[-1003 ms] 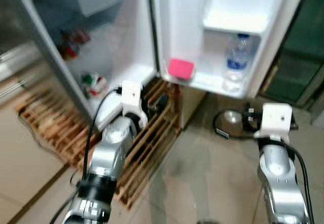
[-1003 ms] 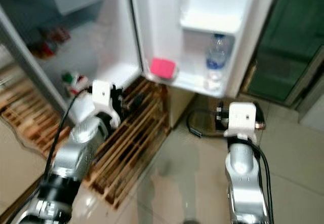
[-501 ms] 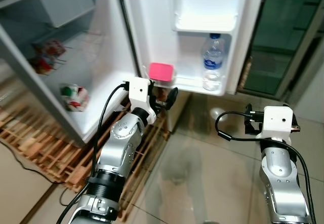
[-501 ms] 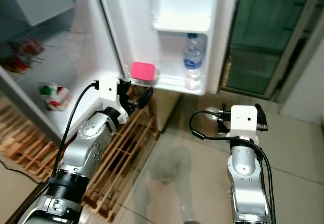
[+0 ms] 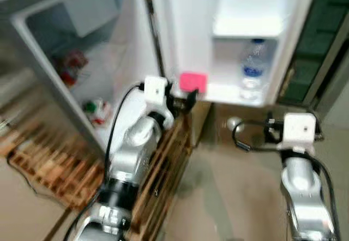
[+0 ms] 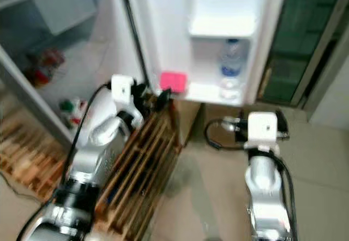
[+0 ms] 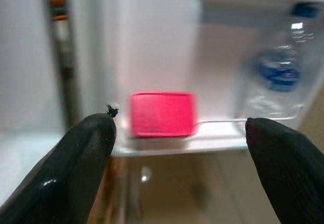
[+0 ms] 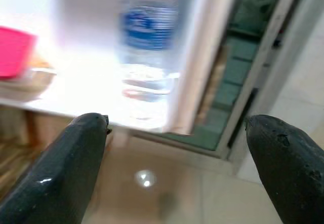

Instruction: Restocking fridge

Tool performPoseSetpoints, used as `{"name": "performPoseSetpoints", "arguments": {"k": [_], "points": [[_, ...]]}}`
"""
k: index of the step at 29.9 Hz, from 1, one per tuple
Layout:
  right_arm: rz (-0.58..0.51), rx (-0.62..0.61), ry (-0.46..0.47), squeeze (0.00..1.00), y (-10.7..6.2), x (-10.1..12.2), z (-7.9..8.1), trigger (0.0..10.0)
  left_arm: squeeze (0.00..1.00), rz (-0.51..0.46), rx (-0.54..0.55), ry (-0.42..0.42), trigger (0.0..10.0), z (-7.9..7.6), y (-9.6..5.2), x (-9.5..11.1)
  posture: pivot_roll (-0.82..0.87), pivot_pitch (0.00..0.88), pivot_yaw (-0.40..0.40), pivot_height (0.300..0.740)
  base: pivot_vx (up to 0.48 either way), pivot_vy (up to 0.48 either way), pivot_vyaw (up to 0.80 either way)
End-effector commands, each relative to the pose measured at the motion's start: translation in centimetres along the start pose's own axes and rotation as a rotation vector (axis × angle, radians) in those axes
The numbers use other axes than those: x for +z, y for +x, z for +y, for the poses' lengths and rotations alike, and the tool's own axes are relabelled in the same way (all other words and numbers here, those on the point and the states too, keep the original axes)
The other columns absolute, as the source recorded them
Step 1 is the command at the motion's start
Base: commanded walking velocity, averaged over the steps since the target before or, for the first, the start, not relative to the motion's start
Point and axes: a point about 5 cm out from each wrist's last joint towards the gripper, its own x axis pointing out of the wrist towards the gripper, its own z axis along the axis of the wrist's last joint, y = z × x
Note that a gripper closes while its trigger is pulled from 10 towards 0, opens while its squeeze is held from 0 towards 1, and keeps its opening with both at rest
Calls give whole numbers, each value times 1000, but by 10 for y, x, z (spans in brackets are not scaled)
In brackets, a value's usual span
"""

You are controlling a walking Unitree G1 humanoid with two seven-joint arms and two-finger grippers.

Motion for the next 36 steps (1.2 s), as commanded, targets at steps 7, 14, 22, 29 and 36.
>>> {"name": "performPoseSetpoints", "arguments": {"k": [7, 14, 22, 29, 36], "points": [[22, 11, 2, 35, 6, -4, -3, 10000, 0, -6, -46, 29, 10000, -10, 6, 6, -191, 23, 131, 740, 104, 0, 0], [116, -47, 63, 31, 21, -21, -13, 10000, 0, -52, -132, 79, 10000, -19, -1, 19, -146, 45, 139, 740, 0, 0, 0], [251, -79, 98, 31, 45, -44, -28, 10000, 0, -69, -278, 183, 10000, -27, -24, 46, -41, 115, 157, 740, 0, 0, 0], [238, -94, 82, 35, 65, -43, -34, 10000, 0, -76, -387, 322, 10000, -36, -52, 74, 64, 192, 209, 740, 0, 0, 0], [195, -105, 87, 35, 79, -36, -30, 10000, 0, -73, -471, 298, 10000, -48, -65, 88, 122, 209, 252, 740, 0, 0, 0]]}}
